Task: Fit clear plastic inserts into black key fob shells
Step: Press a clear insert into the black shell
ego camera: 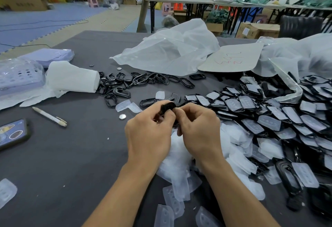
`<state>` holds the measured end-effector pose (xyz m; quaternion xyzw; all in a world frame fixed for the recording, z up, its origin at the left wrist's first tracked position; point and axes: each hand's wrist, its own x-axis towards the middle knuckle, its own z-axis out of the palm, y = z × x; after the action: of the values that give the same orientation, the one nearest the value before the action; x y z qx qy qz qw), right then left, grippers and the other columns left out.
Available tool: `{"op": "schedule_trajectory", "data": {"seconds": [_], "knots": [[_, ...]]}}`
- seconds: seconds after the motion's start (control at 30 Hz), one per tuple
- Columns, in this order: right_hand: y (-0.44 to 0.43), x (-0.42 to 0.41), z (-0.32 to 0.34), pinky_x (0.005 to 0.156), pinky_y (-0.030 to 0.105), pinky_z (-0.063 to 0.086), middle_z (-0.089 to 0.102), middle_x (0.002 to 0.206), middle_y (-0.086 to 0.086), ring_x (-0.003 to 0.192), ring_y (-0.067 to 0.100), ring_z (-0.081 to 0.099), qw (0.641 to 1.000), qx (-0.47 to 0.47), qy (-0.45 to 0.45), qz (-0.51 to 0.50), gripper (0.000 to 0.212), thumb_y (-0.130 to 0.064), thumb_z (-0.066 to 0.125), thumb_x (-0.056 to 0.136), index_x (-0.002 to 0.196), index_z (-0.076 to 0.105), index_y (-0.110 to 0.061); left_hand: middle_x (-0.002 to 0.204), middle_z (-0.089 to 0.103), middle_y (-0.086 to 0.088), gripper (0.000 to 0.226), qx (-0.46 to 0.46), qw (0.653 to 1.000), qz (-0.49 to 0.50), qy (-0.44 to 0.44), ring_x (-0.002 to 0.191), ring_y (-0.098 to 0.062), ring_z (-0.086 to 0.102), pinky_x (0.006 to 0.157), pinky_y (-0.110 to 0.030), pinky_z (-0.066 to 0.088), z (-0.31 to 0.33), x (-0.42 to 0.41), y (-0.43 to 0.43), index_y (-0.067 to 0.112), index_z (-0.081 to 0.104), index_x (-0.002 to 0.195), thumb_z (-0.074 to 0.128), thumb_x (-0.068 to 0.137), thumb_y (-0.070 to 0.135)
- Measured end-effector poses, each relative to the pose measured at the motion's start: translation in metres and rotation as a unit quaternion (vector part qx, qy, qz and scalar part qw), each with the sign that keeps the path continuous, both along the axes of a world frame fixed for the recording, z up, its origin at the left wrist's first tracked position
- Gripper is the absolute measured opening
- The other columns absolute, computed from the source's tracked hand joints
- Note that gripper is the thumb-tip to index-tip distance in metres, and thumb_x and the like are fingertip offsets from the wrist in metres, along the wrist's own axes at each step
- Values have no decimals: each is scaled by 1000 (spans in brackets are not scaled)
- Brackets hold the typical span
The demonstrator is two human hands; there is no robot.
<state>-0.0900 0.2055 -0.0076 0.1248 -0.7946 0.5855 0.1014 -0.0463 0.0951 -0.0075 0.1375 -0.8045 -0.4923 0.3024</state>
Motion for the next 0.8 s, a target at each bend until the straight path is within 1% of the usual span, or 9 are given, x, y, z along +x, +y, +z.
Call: {"op": "schedule_trajectory", "data": {"seconds": [0.07, 0.13, 0.2, 0.3, 0.37, 0.5, 0.6, 0.7, 0.8], "knots": [[0, 1, 1, 48, 20, 42, 63, 50, -2, 42, 9, 55, 1000, -26, 4, -8, 25, -28, 71, 96, 71, 73, -22, 65, 71, 8, 21, 38, 999, -21, -21, 56, -6, 63, 56, -18, 50, -1, -3, -3, 31, 76, 86, 62, 86, 47], [-3, 4, 3, 45, 20, 43, 64, 50, -2, 39, 11, 56, 999, -41, 6, -12, 28, -25, 71, 96, 69, 71, -22, 66, 71, -13, 30, 186, 980, -74, -22, 57, -23, 66, 61, -33, 56, -2, -6, -3, 12, 76, 75, 67, 90, 38], [-5, 6, 4, 42, 21, 44, 66, 50, -1, 39, 13, 58, 999, -48, -15, 15, 28, -21, 71, 97, 69, 72, -19, 65, 66, -25, 29, 280, 956, -88, -15, 52, -28, 64, 57, -43, 54, -4, -7, -3, 3, 72, 71, 67, 88, 26], [-4, 5, 3, 46, 23, 46, 68, 55, -3, 45, 10, 61, 998, 22, -39, 44, 25, -25, 70, 97, 73, 74, -20, 63, 72, -13, 24, 291, 955, -63, -13, 50, -28, 68, 47, -34, 53, -5, -11, -6, 13, 78, 72, 66, 92, 9], [-2, 3, 1, 55, 25, 47, 66, 57, -10, 54, 9, 61, 994, 109, 8, -10, 23, -31, 69, 96, 75, 74, -22, 68, 77, -5, 34, 300, 954, -11, 9, 60, -21, 74, 54, -30, 60, -5, -15, -14, 21, 81, 71, 67, 94, 0], [-1, 5, 1, 80, 31, 51, 64, 68, -12, 83, 12, 60, 971, 230, 46, -40, 12, -22, 68, 93, 85, 76, -26, 70, 78, -3, 28, 357, 931, 62, 25, 65, -17, 75, 56, -24, 59, -6, -23, -37, 15, 79, 78, 66, 93, -5], [-8, 9, -3, 98, 31, 41, 54, 75, -13, 99, 15, 48, 949, 313, 33, 5, 9, -35, 75, 90, 88, 78, -27, 72, 78, -4, 29, 373, 925, 67, 27, 67, -18, 75, 56, -24, 60, -8, -24, -43, 14, 79, 76, 66, 93, -5], [-16, 9, -9, 100, 31, 31, 64, 92, -9, 102, 16, 48, 930, 368, 16, 4, 17, -45, 71, 91, 91, 74, -28, 69, 77, -3, 25, 366, 929, 48, 25, 64, -15, 73, 55, -22, 58, -8, -24, -37, 10, 79, 79, 65, 92, -6], [-16, 5, -9, 94, 28, 25, 66, 94, -8, 101, 17, 51, 935, 355, 8, -11, 7, -30, 68, 94, 94, 75, -28, 69, 77, -3, 23, 362, 931, 33, 24, 63, -15, 73, 55, -23, 58, -8, -23, -36, 8, 78, 80, 65, 93, -6]]}}
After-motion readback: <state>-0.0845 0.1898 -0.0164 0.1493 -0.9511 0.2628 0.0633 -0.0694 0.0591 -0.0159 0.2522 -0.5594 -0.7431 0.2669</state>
